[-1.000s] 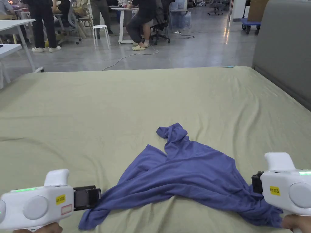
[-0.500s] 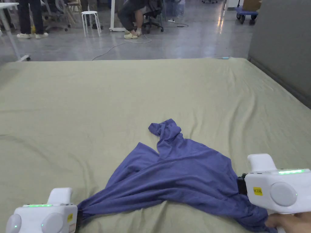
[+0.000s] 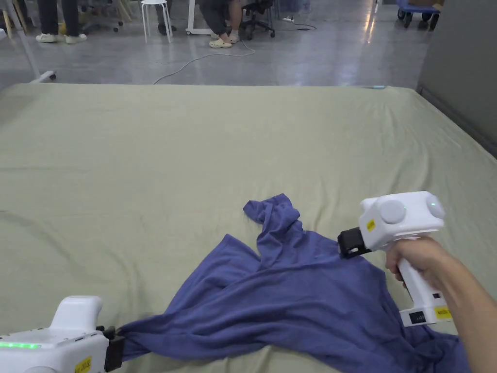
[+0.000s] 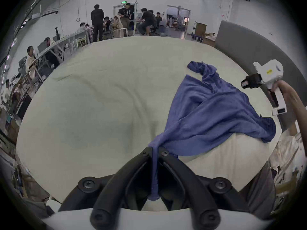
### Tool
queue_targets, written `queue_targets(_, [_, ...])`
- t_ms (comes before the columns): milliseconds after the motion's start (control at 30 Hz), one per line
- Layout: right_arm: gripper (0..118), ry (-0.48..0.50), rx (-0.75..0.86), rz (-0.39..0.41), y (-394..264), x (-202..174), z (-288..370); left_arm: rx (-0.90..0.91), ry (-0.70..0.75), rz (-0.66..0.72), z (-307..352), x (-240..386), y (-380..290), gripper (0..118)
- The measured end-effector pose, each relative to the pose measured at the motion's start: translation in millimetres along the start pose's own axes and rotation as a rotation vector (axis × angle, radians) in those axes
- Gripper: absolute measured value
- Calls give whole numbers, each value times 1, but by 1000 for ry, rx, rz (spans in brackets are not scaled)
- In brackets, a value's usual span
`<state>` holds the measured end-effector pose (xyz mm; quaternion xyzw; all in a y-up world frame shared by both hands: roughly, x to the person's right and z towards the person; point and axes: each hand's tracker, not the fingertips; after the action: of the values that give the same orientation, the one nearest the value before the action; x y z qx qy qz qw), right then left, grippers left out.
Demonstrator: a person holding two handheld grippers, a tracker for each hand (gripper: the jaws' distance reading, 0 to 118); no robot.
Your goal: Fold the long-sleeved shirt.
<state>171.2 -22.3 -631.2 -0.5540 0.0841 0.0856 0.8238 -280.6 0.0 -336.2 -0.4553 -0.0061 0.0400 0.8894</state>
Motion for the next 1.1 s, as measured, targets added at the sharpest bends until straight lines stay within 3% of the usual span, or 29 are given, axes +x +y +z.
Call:
queue_targets(100, [95, -8, -53, 41, 8, -15, -27, -8, 4, 30, -3, -4, -1, 2])
queue_targets(133, [89, 29, -89, 46, 6, -18, -37, -13, 1, 37, -4, -3, 0, 2])
queue_targets(167, [75, 40, -147, 45, 3, -22, -48, -15, 3, 39, -4, -4, 0, 2])
queue_targets(200, [65, -30, -84, 40, 0, -27, -47, -18, 9, 38, -5, -3, -1, 2])
queue_targets(267, [60, -19, -93, 63, 2, -30, -39, -18, 13, 33, -4, -2, 0, 2])
queue_targets(300, [48, 3, -88, 90, 2, -31, -35, -17, 12, 32, -5, -3, 1, 2])
queue_targets(333, [9, 10, -87, 93, 2, -31, -31, -15, 11, 31, -7, -3, 4, 2])
queue_targets(367, [0, -34, -72, 97, -3, -36, -19, -16, 14, 26, -10, -4, 8, 2])
queue_targets(600, [0, -10, 163, 72, 20, -6, 85, 147, -30, -36, 15, -13, 106, 2])
queue_targets(900, [0, -140, 542, 71, 141, 40, 310, 500, 9, -101, 106, 2, 335, 2])
queue_targets(967, [0, -193, 615, 57, 172, 47, 357, 559, 37, -83, 135, 11, 383, 2])
queue_targets(1100, [0, -200, 790, -30, 216, 55, 438, 679, -16, 17, 189, 16, 460, 2])
